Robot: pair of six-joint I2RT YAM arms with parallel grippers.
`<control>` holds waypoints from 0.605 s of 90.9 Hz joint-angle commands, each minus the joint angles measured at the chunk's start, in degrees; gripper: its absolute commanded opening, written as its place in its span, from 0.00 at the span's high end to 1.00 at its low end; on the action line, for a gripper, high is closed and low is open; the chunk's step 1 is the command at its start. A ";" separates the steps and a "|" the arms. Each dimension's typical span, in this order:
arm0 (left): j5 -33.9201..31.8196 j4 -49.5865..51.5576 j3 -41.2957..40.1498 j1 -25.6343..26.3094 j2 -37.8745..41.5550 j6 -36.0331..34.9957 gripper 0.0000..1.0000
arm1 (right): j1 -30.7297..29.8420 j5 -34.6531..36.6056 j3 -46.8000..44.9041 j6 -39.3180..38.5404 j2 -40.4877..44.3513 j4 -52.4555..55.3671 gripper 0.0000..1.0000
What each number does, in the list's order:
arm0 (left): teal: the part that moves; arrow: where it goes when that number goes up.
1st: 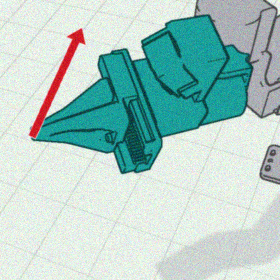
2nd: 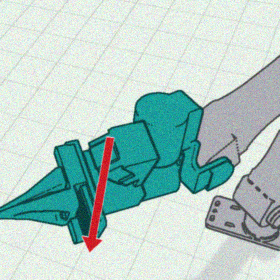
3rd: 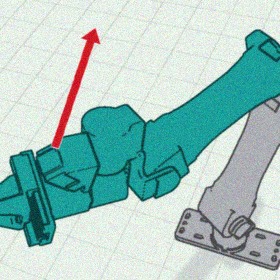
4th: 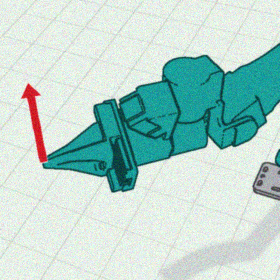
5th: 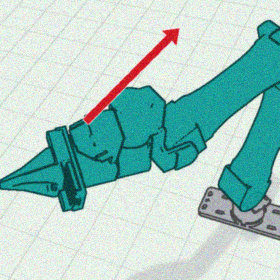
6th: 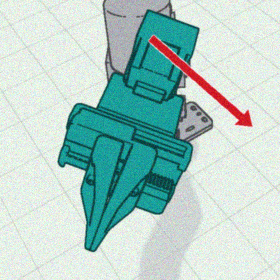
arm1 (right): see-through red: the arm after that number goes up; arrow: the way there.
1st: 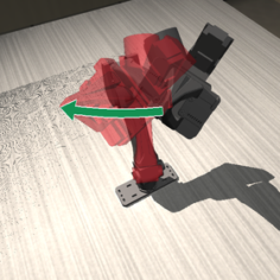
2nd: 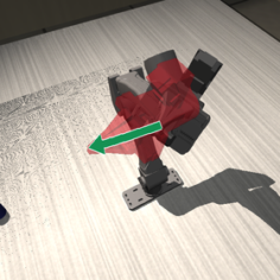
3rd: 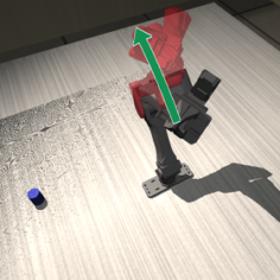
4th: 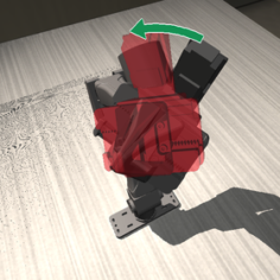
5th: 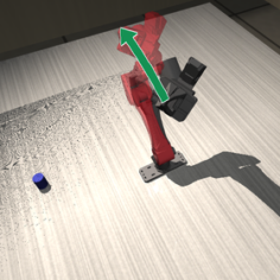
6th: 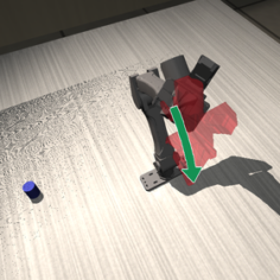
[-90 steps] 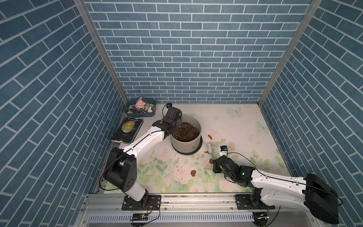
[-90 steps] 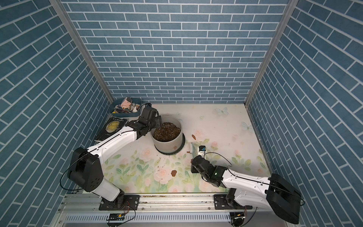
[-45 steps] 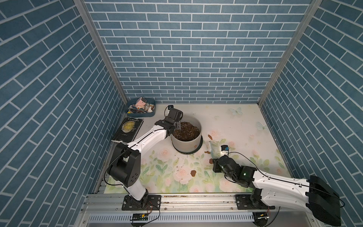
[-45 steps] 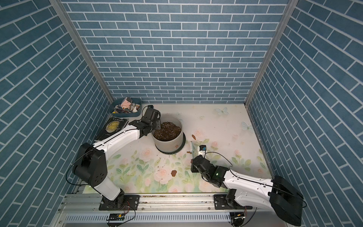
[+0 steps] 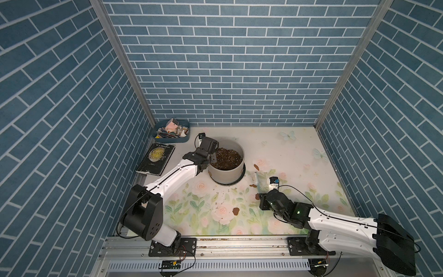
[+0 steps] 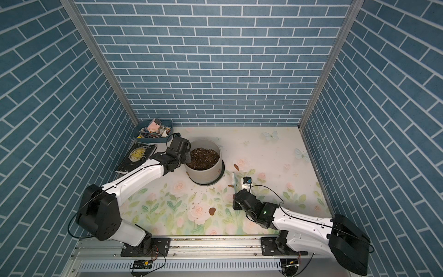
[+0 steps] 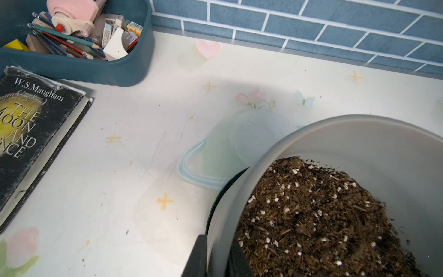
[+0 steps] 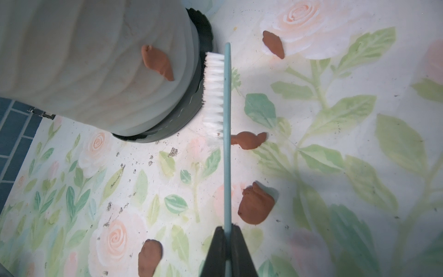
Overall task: Scrub the dried mud off the ceramic pot
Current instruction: Rotate the pot on the tray.
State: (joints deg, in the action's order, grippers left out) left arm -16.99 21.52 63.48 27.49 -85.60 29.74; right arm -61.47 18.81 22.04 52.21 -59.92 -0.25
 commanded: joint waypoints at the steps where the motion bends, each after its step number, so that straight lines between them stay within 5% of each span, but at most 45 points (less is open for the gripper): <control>1: 1.73 1.44 -2.01 -0.32 3.64 3.35 1.00 | -0.31 0.96 2.34 -1.01 -1.49 -0.90 1.00; 5: 3.94 0.40 -2.97 -0.24 4.49 4.32 1.00 | -0.31 0.65 2.59 -1.00 -1.94 -1.32 1.00; 17: 8.55 -4.99 -5.21 -0.31 5.69 4.98 0.67 | -0.32 -0.14 3.14 -0.91 -3.33 -2.63 1.00; 34: 6.15 -6.19 -1.61 -1.40 2.53 4.17 0.49 | -0.31 -1.54 3.93 -0.31 -5.92 -4.63 1.00; 55: 5.73 -7.70 1.02 -4.05 -1.18 2.88 0.50 | 0.39 -1.73 7.82 0.63 -10.51 -5.55 1.00</control>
State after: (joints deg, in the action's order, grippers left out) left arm -11.07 15.29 63.09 24.71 -85.34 33.50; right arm -61.47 17.21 27.05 52.27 -68.82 -3.95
